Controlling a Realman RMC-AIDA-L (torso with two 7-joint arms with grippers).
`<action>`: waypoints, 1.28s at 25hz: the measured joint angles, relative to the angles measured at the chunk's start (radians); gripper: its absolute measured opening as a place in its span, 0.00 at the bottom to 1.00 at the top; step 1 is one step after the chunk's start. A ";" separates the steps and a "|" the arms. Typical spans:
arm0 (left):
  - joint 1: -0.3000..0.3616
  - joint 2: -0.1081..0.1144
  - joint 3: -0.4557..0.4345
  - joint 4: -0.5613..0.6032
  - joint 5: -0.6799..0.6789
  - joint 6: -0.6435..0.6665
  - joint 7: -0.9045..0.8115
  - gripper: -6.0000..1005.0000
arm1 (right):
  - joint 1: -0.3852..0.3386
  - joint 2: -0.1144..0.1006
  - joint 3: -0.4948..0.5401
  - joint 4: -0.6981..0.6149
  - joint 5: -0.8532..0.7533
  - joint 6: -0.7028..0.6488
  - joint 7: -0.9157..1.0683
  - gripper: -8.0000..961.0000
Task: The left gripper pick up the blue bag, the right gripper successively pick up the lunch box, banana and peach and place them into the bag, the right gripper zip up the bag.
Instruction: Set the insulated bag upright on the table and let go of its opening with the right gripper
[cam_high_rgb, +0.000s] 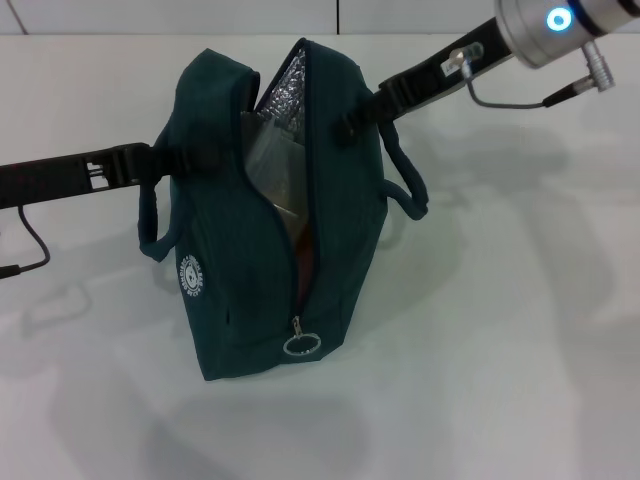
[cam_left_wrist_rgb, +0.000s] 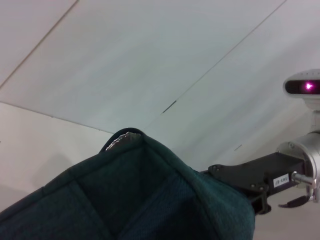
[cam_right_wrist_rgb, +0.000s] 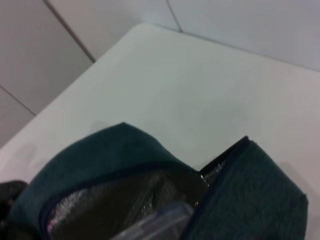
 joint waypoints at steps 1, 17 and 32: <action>0.000 0.000 0.000 0.000 0.000 0.000 0.001 0.07 | 0.000 0.000 -0.017 0.000 0.000 0.005 -0.004 0.87; 0.004 0.001 0.000 -0.002 0.000 0.000 0.002 0.07 | -0.083 0.002 -0.159 -0.166 0.012 0.047 -0.077 0.45; 0.002 -0.001 0.000 -0.002 0.000 0.002 0.000 0.07 | -0.147 -0.002 -0.136 -0.227 0.085 0.049 -0.133 0.27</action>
